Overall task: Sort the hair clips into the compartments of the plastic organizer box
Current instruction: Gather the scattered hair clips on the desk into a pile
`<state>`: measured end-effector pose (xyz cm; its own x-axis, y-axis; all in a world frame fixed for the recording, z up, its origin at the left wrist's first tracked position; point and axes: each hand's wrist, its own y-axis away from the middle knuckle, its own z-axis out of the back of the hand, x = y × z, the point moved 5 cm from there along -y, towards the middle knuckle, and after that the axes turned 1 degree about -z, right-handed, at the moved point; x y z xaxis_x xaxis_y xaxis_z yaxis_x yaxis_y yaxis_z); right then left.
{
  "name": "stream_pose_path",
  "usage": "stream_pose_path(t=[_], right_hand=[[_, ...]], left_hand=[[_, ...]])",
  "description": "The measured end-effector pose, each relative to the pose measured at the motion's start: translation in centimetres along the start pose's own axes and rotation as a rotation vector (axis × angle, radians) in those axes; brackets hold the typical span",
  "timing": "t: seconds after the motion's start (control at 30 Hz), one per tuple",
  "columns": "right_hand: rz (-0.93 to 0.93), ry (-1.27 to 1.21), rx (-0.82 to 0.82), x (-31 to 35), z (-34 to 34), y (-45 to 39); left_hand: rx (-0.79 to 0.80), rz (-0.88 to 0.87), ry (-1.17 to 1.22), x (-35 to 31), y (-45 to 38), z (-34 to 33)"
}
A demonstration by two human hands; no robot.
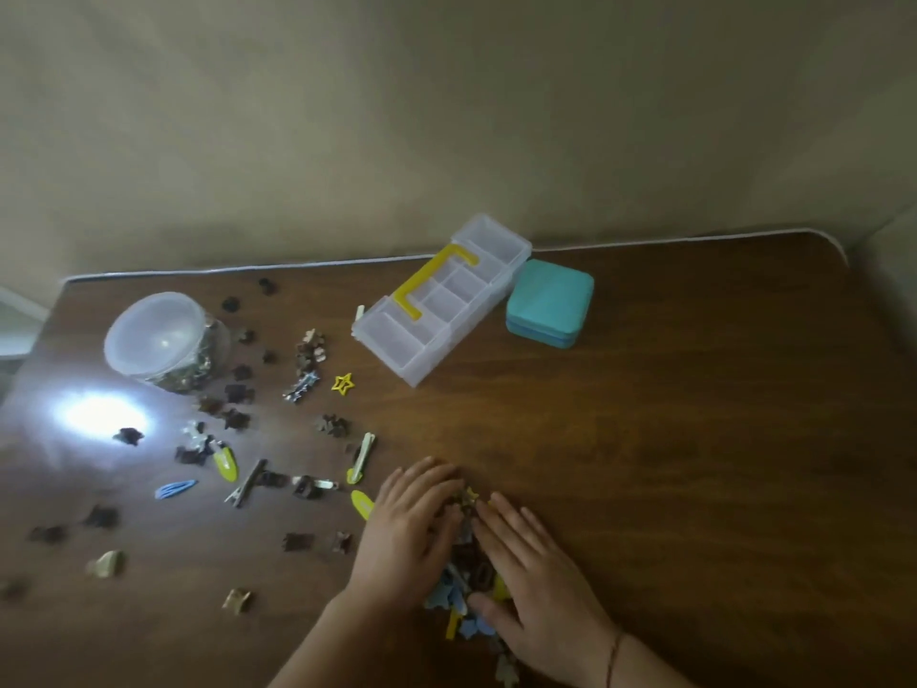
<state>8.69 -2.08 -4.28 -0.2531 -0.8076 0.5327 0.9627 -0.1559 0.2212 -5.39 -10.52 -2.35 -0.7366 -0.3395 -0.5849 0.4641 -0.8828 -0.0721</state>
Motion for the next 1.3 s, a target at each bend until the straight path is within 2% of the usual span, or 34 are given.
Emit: stream_pose_path(t=[0.23,0.43,0.53,0.6,0.67,0.77,0.87,1.0,1.17,1.3], right_hand=[[-0.053,-0.12,-0.193,0.3,3.1,-3.2],[0.029,-0.019,-0.036,2.1,0.9,-4.6],[0.115,0.224,0.044,3.4,0.4,-3.9],[0.113,0.333,0.026,4.4,1.1,-4.1],[0.091,0.262,-0.027,5.5,2.0,-4.9],[0.018,0.007,-0.113,7.5,3.6,-8.6],[0.007,-0.064,-0.197,10.1,4.8,-14.8],[-0.125,-0.034,-0.264,11.5,5.5,-24.1],[-0.393,0.022,-0.164,9.1,5.4,-30.2],[-0.404,0.041,-0.109,8.8,4.5,-30.4]], left_hand=[[-0.043,-0.108,0.141,-0.9,2.4,0.8],[-0.091,-0.2,0.266,0.1,4.1,3.0],[-0.133,-0.209,0.274,1.8,4.6,4.7],[-0.173,-0.204,0.252,3.1,4.5,6.2],[-0.229,-0.173,0.236,4.9,4.0,7.8],[-0.31,-0.063,0.23,8.4,2.3,10.6],[-0.342,0.054,0.168,11.7,-0.5,13.3],[-0.267,0.192,0.09,15.6,-5.2,15.3],[-0.007,0.128,-0.059,18.9,-9.7,14.4],[0.096,0.086,-0.186,20.3,-10.3,13.6]])
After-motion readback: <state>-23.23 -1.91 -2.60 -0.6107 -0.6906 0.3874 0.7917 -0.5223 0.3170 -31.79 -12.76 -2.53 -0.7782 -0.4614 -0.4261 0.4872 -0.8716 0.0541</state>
